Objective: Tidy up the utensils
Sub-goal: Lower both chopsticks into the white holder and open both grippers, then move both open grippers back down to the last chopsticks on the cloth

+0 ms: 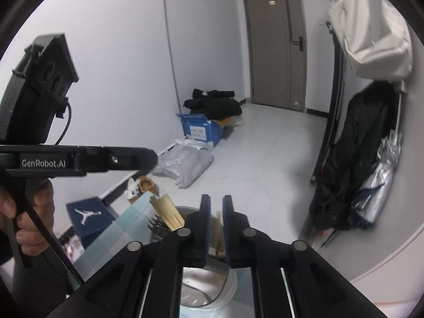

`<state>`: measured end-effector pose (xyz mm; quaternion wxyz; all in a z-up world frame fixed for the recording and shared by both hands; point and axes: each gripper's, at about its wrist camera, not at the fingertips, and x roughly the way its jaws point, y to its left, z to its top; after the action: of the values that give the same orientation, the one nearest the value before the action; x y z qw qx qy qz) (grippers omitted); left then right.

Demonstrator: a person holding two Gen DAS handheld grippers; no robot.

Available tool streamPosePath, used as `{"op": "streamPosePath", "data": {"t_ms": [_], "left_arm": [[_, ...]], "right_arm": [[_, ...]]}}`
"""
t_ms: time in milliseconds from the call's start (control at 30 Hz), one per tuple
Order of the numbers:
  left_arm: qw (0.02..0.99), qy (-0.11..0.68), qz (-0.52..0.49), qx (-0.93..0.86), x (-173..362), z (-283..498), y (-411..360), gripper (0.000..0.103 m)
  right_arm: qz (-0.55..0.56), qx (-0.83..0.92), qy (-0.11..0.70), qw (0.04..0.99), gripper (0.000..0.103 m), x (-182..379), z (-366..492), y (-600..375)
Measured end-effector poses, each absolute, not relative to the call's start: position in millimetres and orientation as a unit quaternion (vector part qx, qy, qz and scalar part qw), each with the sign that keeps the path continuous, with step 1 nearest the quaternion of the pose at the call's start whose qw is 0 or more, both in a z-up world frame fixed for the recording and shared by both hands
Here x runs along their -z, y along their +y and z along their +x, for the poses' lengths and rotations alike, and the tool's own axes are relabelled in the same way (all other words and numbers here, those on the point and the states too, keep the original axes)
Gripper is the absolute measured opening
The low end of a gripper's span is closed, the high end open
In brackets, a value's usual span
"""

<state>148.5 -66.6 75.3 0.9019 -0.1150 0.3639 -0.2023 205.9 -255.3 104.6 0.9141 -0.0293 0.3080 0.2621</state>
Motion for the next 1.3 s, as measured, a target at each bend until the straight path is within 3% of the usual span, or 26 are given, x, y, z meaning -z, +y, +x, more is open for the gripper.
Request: {"op": "streamPosePath", "data": {"t_ms": [33, 100, 200, 333, 500, 633, 933, 1300], "left_arm": [[0.905, 0.358, -0.120, 0.198, -77, 146, -63, 0.055], [0.911, 0.349, -0.129, 0.180, -80, 141, -54, 0.065], [0.916, 0.344, -0.135, 0.157, -83, 135, -45, 0.066], [0.925, 0.334, -0.131, 0.127, -87, 124, -41, 0.080], [0.936, 0.311, -0.124, 0.107, -97, 105, -40, 0.085], [0.944, 0.296, -0.116, 0.091, -100, 88, -36, 0.094], [0.957, 0.267, -0.096, 0.063, -98, 51, -29, 0.100], [0.968, 0.235, -0.090, 0.017, -69, 18, -9, 0.102]], "right_arm": [[-0.023, -0.260, 0.307, 0.915, 0.019, -105, 204, -258], [-0.014, -0.256, 0.305, 0.917, 0.021, -108, 199, -261], [-0.005, -0.251, 0.298, 0.921, 0.028, -113, 189, -263], [0.002, -0.240, 0.287, 0.927, 0.037, -121, 178, -264], [0.017, -0.227, 0.268, 0.936, 0.048, -134, 159, -265], [0.022, -0.218, 0.249, 0.944, 0.064, -143, 141, -258], [0.018, -0.214, 0.211, 0.954, 0.082, -150, 95, -240], [0.023, -0.207, 0.209, 0.955, 0.088, -124, 53, -224]]}}
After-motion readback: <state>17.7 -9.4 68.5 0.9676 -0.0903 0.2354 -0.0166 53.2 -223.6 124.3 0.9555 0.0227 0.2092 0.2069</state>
